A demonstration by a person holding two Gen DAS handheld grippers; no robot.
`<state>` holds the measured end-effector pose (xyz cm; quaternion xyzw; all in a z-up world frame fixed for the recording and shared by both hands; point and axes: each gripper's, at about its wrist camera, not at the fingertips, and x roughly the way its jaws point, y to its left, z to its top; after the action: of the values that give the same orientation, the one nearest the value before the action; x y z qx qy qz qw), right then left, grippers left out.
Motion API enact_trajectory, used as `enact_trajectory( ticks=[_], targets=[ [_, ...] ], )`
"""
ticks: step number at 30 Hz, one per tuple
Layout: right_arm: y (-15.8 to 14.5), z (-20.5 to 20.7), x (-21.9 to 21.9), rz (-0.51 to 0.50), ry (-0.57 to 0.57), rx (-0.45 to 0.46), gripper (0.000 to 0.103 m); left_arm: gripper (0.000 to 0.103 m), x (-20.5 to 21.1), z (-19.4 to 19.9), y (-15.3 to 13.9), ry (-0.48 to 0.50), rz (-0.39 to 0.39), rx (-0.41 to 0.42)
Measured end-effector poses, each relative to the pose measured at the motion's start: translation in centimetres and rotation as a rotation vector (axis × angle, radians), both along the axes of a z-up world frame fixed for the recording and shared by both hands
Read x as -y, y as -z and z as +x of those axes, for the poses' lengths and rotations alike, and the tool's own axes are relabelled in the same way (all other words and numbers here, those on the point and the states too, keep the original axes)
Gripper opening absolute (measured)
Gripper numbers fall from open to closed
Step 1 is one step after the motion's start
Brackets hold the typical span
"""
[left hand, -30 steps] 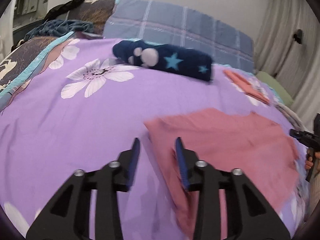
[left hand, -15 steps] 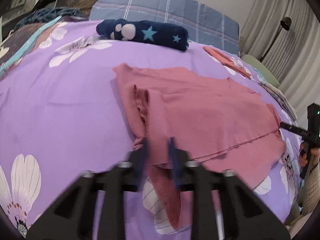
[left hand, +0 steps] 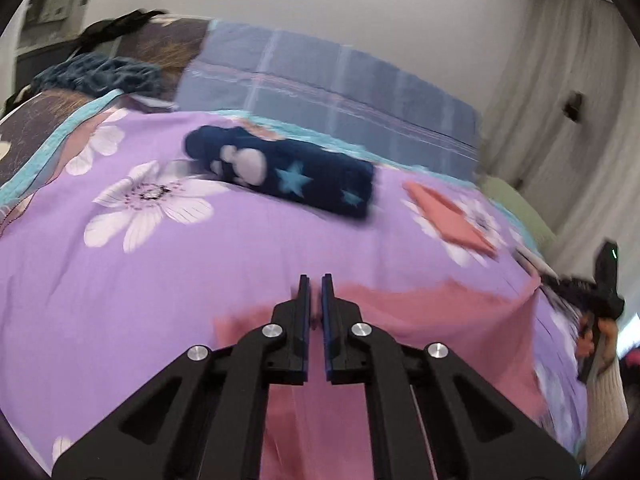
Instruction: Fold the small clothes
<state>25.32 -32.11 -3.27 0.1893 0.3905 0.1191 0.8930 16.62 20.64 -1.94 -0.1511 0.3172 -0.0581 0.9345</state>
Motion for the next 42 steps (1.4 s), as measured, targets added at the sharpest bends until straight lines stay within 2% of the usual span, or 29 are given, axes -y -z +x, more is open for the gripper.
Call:
enact_trajectory(
  ticks=[1, 2, 3, 5, 7, 10, 13, 14, 15, 16, 17, 18, 19, 20, 22, 24, 26, 27, 28, 29, 31, 32, 34, 38, 39, 40, 42],
  targets=[
    [1.2, 1.7, 0.0, -0.032, 0.020, -0.039, 0.016, 0.039, -0.5, 2.0, 1.0, -0.036, 0.001, -0.042],
    [1.8, 2.2, 0.0, -0.035, 0.023, -0.054, 0.030, 0.046, -0.8, 2.9, 1.7, -0.061, 0.000, -0.067],
    [2.5, 2.5, 0.1, -0.030, 0.024, -0.065, 0.036, 0.048, -1.1, 3.5, 2.6, -0.077, -0.004, -0.087],
    [3.6, 2.2, 0.2, -0.013, -0.004, -0.072, 0.038, 0.051, -1.1, 3.8, 3.8, -0.042, -0.009, -0.117],
    [4.7, 2.2, 0.4, -0.027, -0.040, -0.072, 0.040, 0.056, -0.6, 3.8, 5.2, 0.002, 0.017, -0.146],
    [5.5, 3.0, 0.1, -0.061, -0.056, -0.084, 0.042, 0.056, 0.3, 4.5, 7.0, 0.042, 0.075, -0.194],
    [5.8, 4.4, -0.7, -0.031, -0.087, -0.092, 0.048, 0.055, 0.8, 5.8, 7.6, 0.054, 0.087, -0.208],
    [5.8, 4.8, -1.2, -0.045, -0.107, -0.100, 0.051, 0.053, 0.9, 5.9, 7.8, 0.052, 0.099, -0.208],
    [5.9, 5.2, -1.9, -0.081, -0.124, -0.106, 0.051, 0.031, 1.1, 6.1, 7.8, 0.045, 0.124, -0.204],
    [5.9, 5.4, -2.4, -0.106, -0.135, -0.109, 0.048, 0.002, 1.1, 6.4, 7.8, 0.039, 0.145, -0.205],
    [5.9, 5.5, -2.9, -0.122, -0.156, -0.112, 0.021, 0.002, 0.8, 6.3, 7.7, 0.027, 0.139, -0.201],
    [5.8, 5.6, -3.3, -0.133, -0.175, -0.114, 0.003, 0.002, 0.6, 5.8, 7.3, 0.015, 0.121, -0.177],
    [5.2, 5.2, -3.4, -0.133, -0.169, -0.081, 0.002, 0.002, 0.3, 4.8, 6.3, 0.005, 0.098, -0.119],
    [4.4, 4.8, -3.3, -0.114, -0.168, -0.040, 0.002, 0.002, 0.4, 4.0, 5.5, 0.006, 0.108, -0.082],
    [3.4, 4.5, -3.0, -0.061, -0.156, 0.001, 0.002, 0.002, 0.9, 3.3, 4.6, 0.010, 0.163, -0.051],
    [3.7, 5.2, -3.0, -0.071, -0.136, -0.020, 0.002, 0.003, 1.0, 3.9, 4.8, -0.033, 0.236, -0.060],
    [5.2, 6.0, -3.6, -0.183, -0.102, -0.078, 0.004, 0.008, 0.8, 4.7, 5.8, -0.069, 0.273, -0.092],
    [6.0, 5.9, -3.6, -0.230, -0.078, -0.098, 0.014, 0.023, 0.8, 4.6, 6.2, -0.102, 0.276, -0.111],
    [6.6, 5.4, -3.3, -0.219, -0.071, -0.106, 0.016, 0.043, 0.9, 4.4, 6.4, -0.114, 0.267, -0.121],
    [6.7, 4.8, -2.7, -0.185, -0.072, -0.098, 0.019, 0.047, 1.5, 3.5, 6.5, -0.103, 0.249, -0.112],
    [6.2, 3.1, -1.3, -0.142, -0.062, -0.079, 0.025, 0.055, 3.7, 1.9, 6.0, -0.047, 0.295, -0.069],
    [5.9, 2.3, -0.6, -0.132, -0.057, -0.068, 0.028, 0.057, 5.6, 0.9, 5.5, -0.016, 0.364, -0.047],
    [5.3, 1.0, 1.2, -0.113, -0.052, -0.063, 0.028, 0.058, 9.2, -0.7, 4.6, 0.060, 0.434, -0.012],
    [4.9, -0.7, 3.9, -0.078, -0.050, -0.083, 0.027, 0.059, 19.2, -4.3, 4.1, 0.379, 0.363, -0.017],
    [4.9, -1.0, 4.2, -0.069, -0.054, -0.086, 0.023, 0.059, 21.7, -5.4, 4.2, 0.450, 0.364, -0.011],
    [5.0, -1.4, 4.6, -0.063, -0.061, -0.088, 0.022, 0.059, 24.9, -6.8, 4.4, 0.529, 0.371, 0.006],
    [5.1, -2.2, 4.9, -0.048, -0.083, -0.091, 0.022, 0.059, 28.7, -8.7, 5.0, 0.624, 0.377, 0.016]
  ],
)
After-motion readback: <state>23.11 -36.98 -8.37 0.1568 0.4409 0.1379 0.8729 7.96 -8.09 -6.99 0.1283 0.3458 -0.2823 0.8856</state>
